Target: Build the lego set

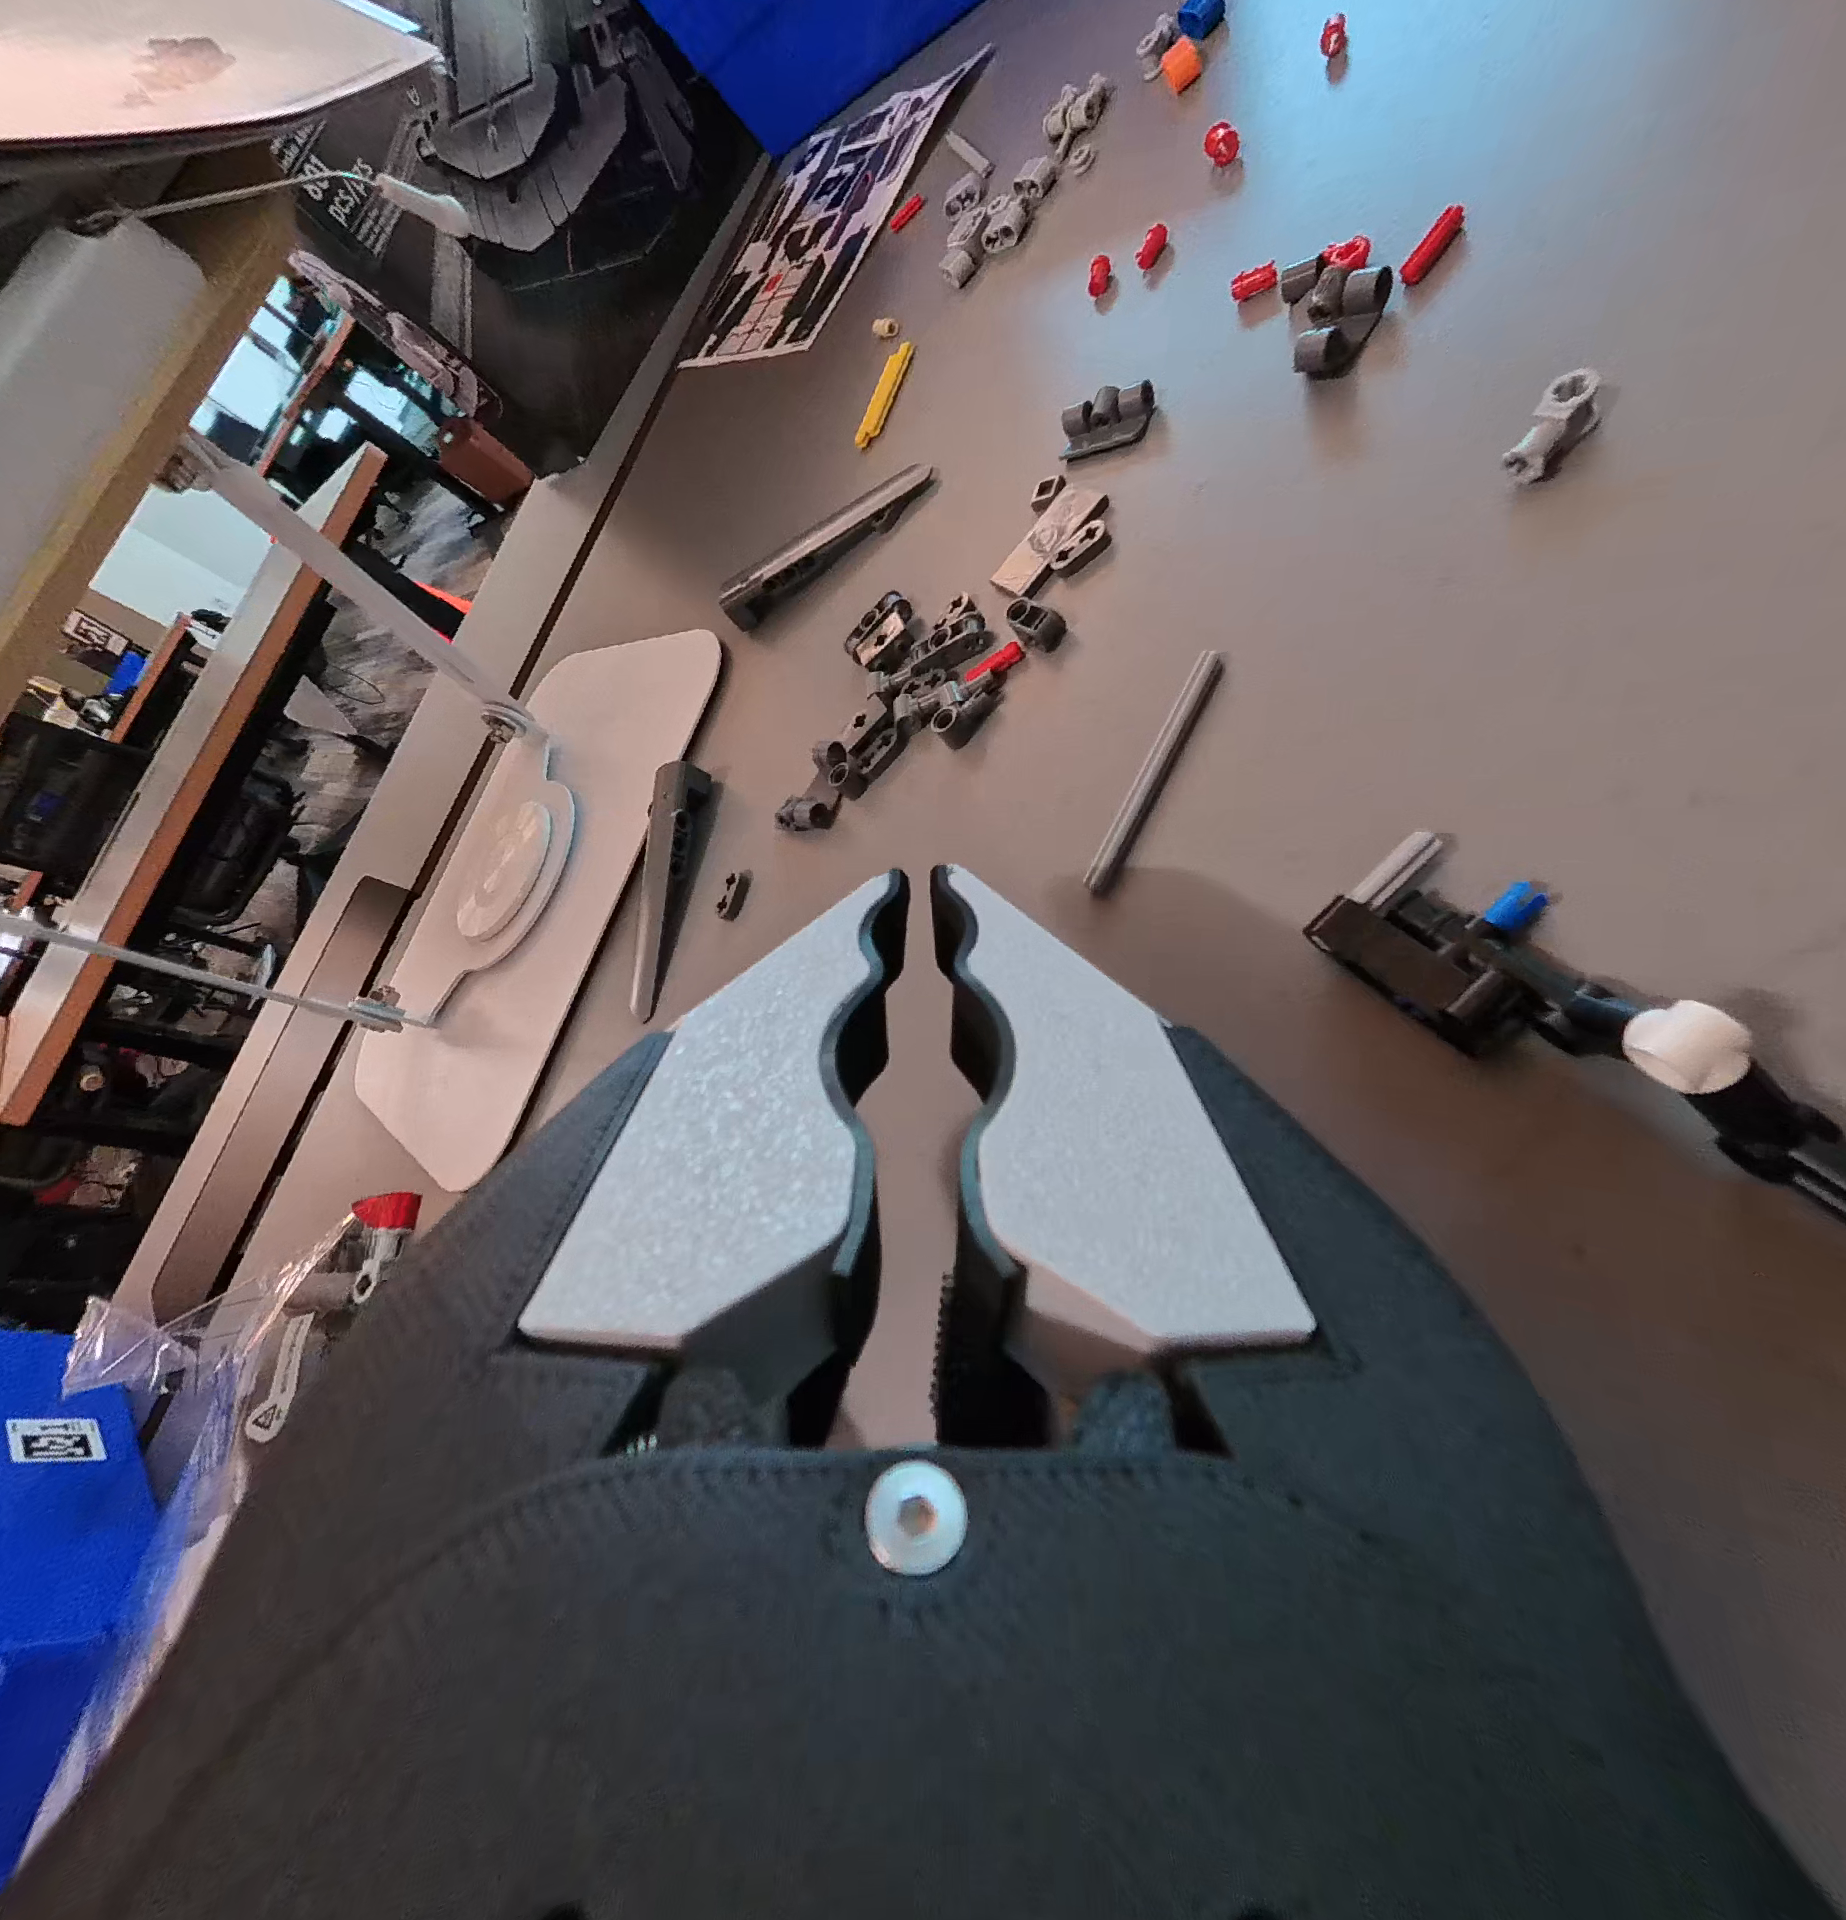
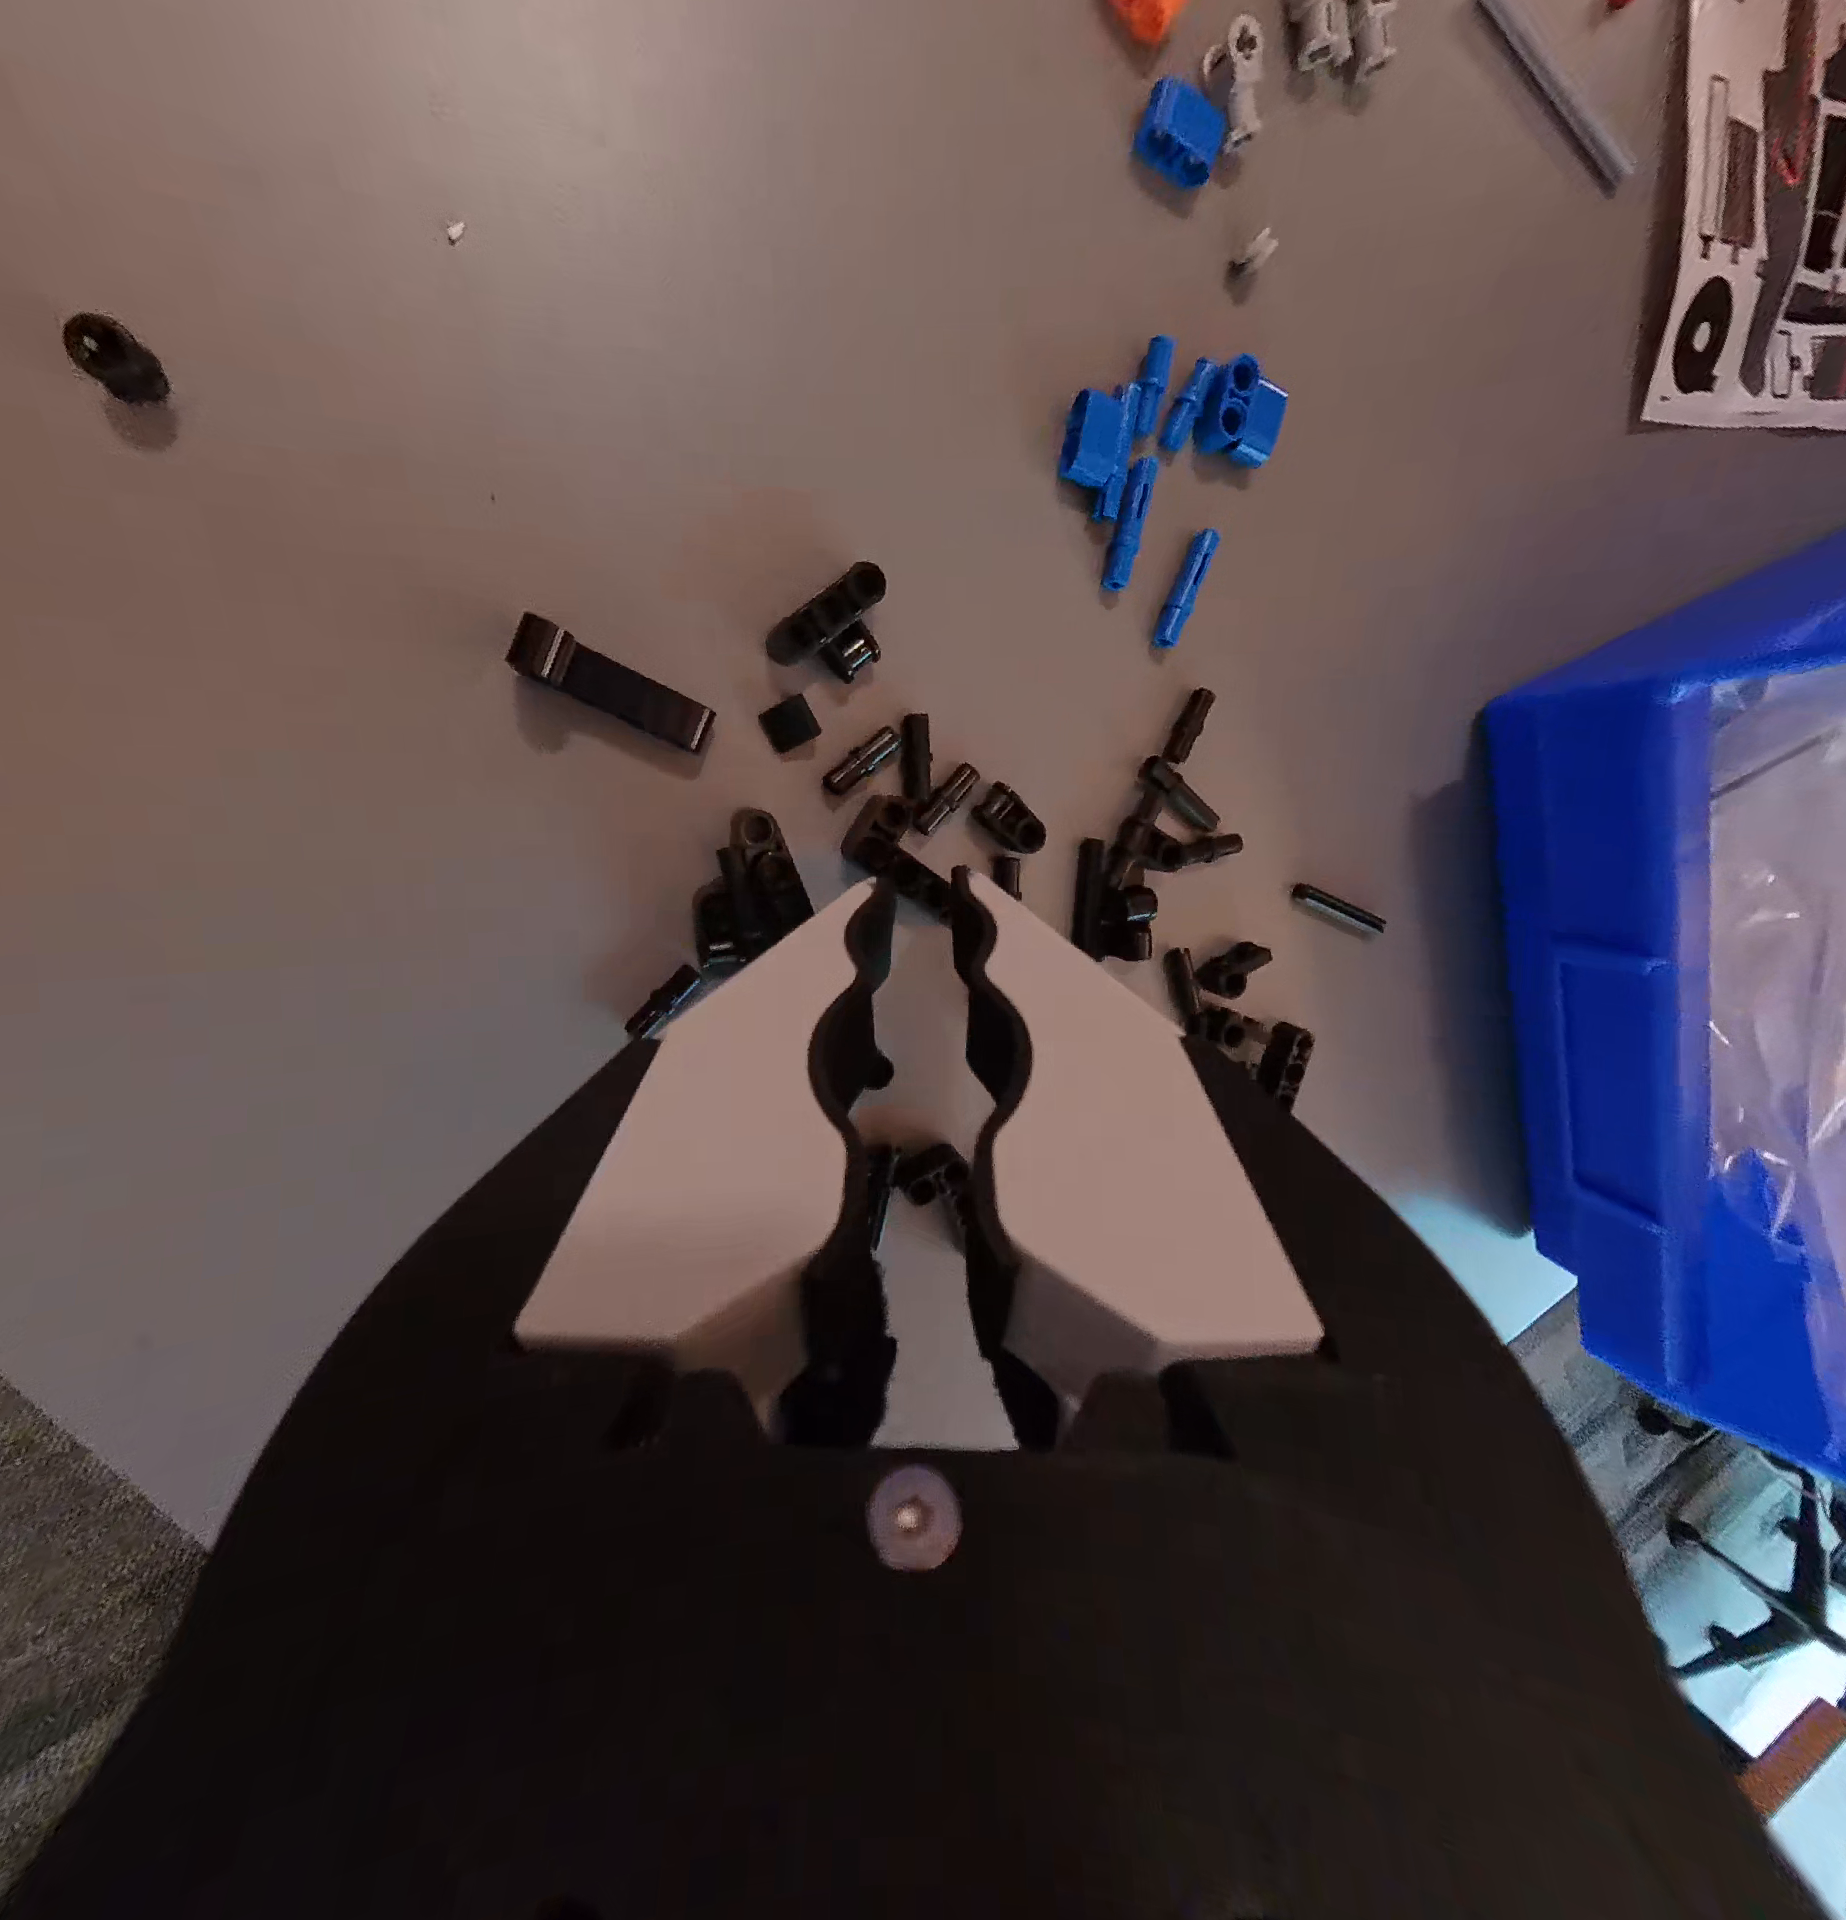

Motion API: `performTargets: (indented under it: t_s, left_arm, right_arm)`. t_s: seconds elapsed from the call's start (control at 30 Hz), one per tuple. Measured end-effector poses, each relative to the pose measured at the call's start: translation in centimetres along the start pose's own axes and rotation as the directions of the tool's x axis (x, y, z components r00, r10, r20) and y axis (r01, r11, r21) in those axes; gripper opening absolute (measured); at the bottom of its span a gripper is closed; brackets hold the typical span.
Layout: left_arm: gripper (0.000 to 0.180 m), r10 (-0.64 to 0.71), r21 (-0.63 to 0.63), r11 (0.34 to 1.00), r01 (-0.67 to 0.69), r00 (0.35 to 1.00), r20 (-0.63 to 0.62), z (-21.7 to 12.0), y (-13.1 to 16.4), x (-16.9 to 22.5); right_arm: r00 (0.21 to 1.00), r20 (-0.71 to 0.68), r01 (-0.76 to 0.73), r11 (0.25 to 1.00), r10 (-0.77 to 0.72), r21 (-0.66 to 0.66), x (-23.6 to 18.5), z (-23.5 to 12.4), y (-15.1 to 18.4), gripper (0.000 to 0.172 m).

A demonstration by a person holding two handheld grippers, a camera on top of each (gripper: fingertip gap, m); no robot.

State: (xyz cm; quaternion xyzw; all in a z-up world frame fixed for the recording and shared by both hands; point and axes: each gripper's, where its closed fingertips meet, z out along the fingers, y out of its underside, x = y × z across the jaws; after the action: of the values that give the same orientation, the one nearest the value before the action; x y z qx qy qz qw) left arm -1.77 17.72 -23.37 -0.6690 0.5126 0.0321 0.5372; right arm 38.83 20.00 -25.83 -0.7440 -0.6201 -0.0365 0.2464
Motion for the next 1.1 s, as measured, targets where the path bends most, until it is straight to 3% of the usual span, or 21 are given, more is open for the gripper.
performTargets:
  t_s: [0.5, 0.6, 0.87, 0.97, 1.1]
  left_arm:
    - [0.002, 0.017, -0.007, 1.0, -0.017, 1.0, -0.004, 0.41, 0.21, -0.14]
    - [0.002, 0.027, -0.014, 1.0, -0.027, 1.0, -0.002, 0.54, 0.29, -0.11]
    - [0.002, 0.03, -0.016, 0.999, -0.03, 1.0, 0.0, 0.61, 0.34, -0.16]
    - [0.002, 0.036, -0.018, 0.999, -0.036, 0.999, 0.0, 0.65, 0.37, -0.12]
    - [0.002, 0.046, -0.024, 0.999, -0.046, 0.999, -0.002, 0.73, 0.44, -0.01]
  right_arm:
    - [0.981, 0.194, -0.032, 0.998, 0.021, 0.054, -0.44, 0.32, 0.02, 0.016]
    - [0.984, 0.175, -0.026, 0.998, 0.016, 0.055, -0.05, 0.41, 0.03, 0.006]
    - [0.987, 0.163, -0.021, 0.997, 0.009, 0.07, 0.14, 0.47, -0.2, 0.001]
    - [0.989, 0.15, -0.019, 0.998, 0.011, 0.057, 0.19, 0.7, -0.27, 0.018]
    - [0.99, 0.144, -0.005, 0.998, -0.004, 0.061, 0.4, 0.75, -0.5, 0.003]
